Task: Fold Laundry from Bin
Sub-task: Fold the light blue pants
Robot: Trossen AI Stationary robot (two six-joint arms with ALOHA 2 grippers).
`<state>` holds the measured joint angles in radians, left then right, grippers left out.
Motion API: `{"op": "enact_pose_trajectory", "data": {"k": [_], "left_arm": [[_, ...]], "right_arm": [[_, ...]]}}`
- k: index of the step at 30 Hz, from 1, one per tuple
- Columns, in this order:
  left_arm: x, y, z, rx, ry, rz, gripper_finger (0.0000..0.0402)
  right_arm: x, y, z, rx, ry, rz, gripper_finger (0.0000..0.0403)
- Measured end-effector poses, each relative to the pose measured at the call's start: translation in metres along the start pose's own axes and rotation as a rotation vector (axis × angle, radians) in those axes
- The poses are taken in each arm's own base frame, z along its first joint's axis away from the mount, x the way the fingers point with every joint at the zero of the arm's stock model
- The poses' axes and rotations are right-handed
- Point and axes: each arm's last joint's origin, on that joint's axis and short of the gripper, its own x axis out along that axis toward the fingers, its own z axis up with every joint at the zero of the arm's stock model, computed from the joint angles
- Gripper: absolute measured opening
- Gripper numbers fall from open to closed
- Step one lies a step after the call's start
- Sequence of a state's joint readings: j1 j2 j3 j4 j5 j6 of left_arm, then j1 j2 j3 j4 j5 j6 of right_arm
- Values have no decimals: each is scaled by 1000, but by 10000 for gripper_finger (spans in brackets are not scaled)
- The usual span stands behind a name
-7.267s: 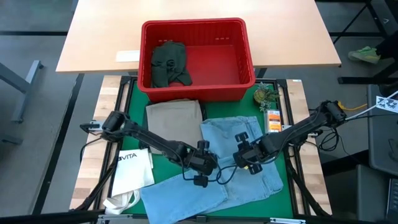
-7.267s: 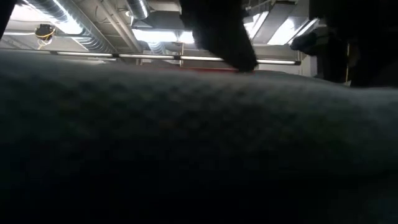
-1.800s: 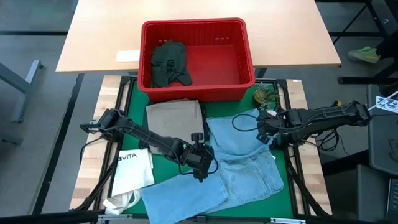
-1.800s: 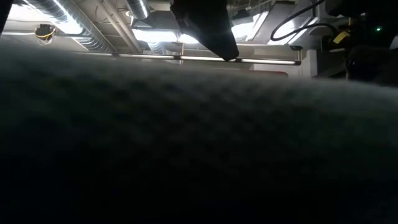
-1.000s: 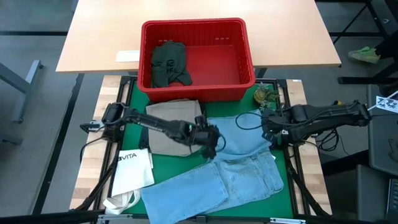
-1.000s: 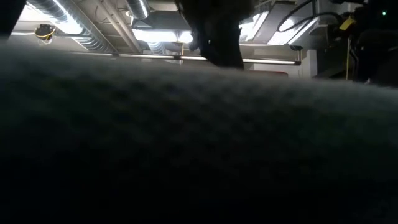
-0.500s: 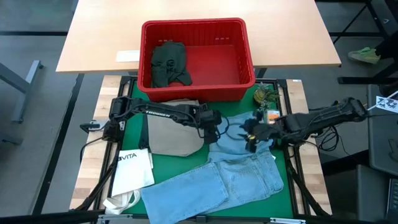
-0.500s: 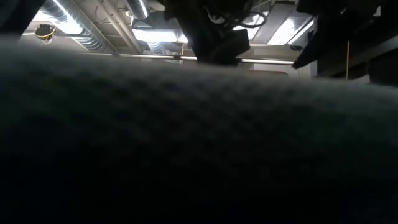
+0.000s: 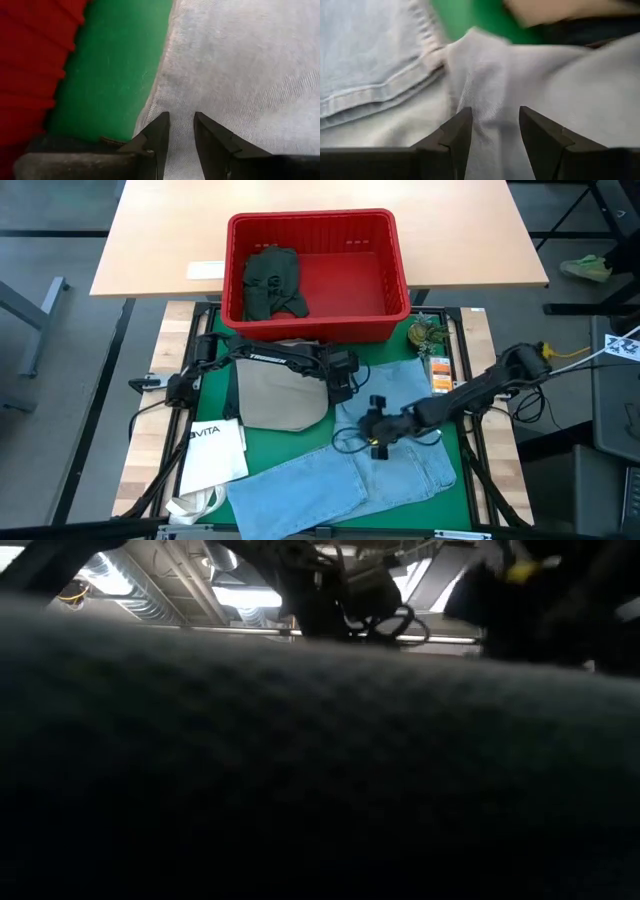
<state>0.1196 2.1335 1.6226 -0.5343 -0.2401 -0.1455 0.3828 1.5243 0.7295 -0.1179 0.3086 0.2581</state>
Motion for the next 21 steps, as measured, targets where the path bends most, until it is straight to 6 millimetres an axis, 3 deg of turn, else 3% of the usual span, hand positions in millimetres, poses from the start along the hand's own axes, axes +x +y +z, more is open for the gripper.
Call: {"op": "enact_pose_trajectory", "data": {"k": [5, 10, 17, 21], "left_arm": [[12, 7, -4, 41, 29, 27, 86], [12, 16, -2, 52, 24, 62, 86], [-15, 12, 5, 62, -13, 46, 86], [-42, 2, 7, 86, -36, 23, 86]], "right_arm": [[30, 9, -14, -10, 93, 94, 166], [36, 12, -12, -5, 64, 126, 166], [11, 11, 9, -49, -38, 175, 166], [-10, 6, 21, -51, -126, 188, 166]]}}
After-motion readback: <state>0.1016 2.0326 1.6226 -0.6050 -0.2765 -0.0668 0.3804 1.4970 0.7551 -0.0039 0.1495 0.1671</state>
